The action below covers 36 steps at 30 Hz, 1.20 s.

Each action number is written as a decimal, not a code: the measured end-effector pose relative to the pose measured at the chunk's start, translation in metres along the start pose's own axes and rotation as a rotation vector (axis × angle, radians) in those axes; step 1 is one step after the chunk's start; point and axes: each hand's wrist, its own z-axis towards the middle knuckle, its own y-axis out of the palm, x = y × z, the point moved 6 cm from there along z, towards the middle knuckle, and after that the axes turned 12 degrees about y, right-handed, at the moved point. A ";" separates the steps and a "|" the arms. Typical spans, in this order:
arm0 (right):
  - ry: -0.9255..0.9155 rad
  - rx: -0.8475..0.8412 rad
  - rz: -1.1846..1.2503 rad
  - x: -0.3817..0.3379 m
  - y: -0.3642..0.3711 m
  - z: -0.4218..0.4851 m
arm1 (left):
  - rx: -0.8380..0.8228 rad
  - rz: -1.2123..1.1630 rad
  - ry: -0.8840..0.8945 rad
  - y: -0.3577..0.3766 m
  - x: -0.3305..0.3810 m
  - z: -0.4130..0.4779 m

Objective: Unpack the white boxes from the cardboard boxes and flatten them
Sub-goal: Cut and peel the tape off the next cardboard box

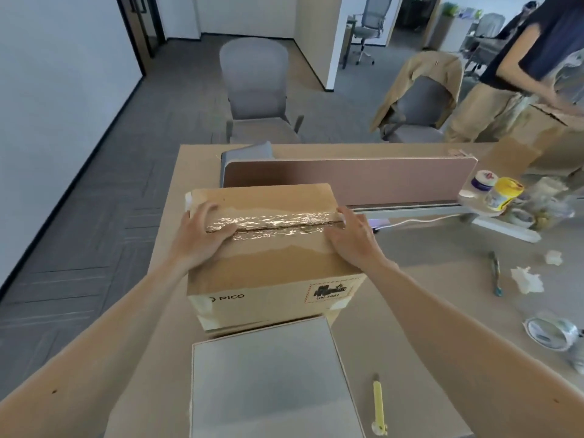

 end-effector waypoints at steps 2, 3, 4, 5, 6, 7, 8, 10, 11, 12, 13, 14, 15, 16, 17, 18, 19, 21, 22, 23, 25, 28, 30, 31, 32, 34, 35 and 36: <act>0.024 -0.099 0.039 0.001 0.006 0.008 | 0.007 -0.013 -0.010 -0.001 0.001 0.000; 0.033 -0.139 0.034 0.002 0.008 0.010 | 0.012 -0.017 -0.024 -0.001 0.000 0.000; 0.039 -0.175 0.035 0.003 0.009 0.014 | 0.015 -0.017 -0.032 -0.001 0.000 0.000; 0.041 -0.199 0.040 0.003 0.010 0.015 | 0.017 -0.020 -0.029 -0.001 0.000 0.000; 0.038 -0.213 0.047 0.004 0.010 0.016 | 0.016 -0.020 -0.025 -0.001 0.001 -0.001; 0.033 -0.220 0.047 0.004 0.009 0.017 | 0.018 -0.019 -0.023 -0.001 0.003 -0.001; 0.023 -0.220 0.047 0.004 0.009 0.019 | 0.023 -0.013 -0.028 -0.001 0.004 -0.001; 0.003 -0.221 0.053 0.004 0.008 0.019 | 0.034 -0.012 -0.045 -0.002 0.006 -0.003; -0.006 -0.221 0.063 0.004 0.008 0.020 | 0.039 -0.014 -0.051 -0.003 0.010 -0.004; -0.015 -0.223 0.076 0.006 0.007 0.021 | 0.043 -0.013 -0.051 -0.004 0.014 -0.007; -0.027 -0.222 0.086 0.007 0.005 0.020 | 0.051 -0.011 -0.046 -0.004 0.020 -0.009; -0.039 -0.223 0.094 0.009 0.003 0.021 | 0.061 -0.008 -0.040 -0.005 0.027 -0.012; -0.047 -0.227 0.101 0.010 -0.001 0.020 | 0.073 -0.003 -0.026 -0.006 0.035 -0.013; -0.054 -0.231 0.112 0.013 -0.004 0.019 | 0.089 0.006 -0.006 -0.007 0.045 -0.016; -0.068 -0.229 0.127 0.015 -0.008 0.017 | 0.105 0.012 0.015 -0.007 0.056 -0.018; -0.087 -0.225 0.143 0.018 -0.013 0.016 | 0.120 0.012 0.028 -0.006 0.066 -0.020; -0.103 -0.220 0.156 0.022 -0.019 0.015 | 0.133 0.010 0.034 -0.004 0.075 -0.022; -0.114 -0.213 0.185 0.032 -0.033 0.013 | 0.145 0.022 0.041 0.003 0.092 -0.025; -0.116 -0.208 0.200 0.039 -0.041 0.014 | 0.149 0.028 0.050 0.007 0.102 -0.027; -0.116 -0.200 0.211 0.046 -0.050 0.015 | 0.155 0.024 0.063 0.013 0.112 -0.028; -0.097 -0.184 0.234 0.064 -0.070 0.018 | 0.167 0.005 0.098 0.030 0.137 -0.028; -0.067 -0.154 0.259 0.099 -0.107 0.030 | 0.163 0.013 0.140 0.065 0.178 -0.027; -0.041 -0.125 0.271 0.130 -0.133 0.041 | 0.143 0.013 0.166 0.094 0.203 -0.024; -0.029 -0.105 0.276 0.147 -0.146 0.045 | 0.133 0.017 0.180 0.111 0.215 -0.023; -0.007 -0.085 0.280 0.166 -0.159 0.051 | 0.126 0.025 0.200 0.128 0.230 -0.023; 0.058 -0.053 0.291 0.207 -0.184 0.059 | 0.108 0.024 0.226 0.168 0.256 -0.023; 0.085 -0.035 0.294 0.228 -0.195 0.063 | 0.097 0.017 0.228 0.190 0.267 -0.023; 0.111 -0.020 0.294 0.249 -0.205 0.066 | 0.078 0.009 0.227 0.211 0.276 -0.024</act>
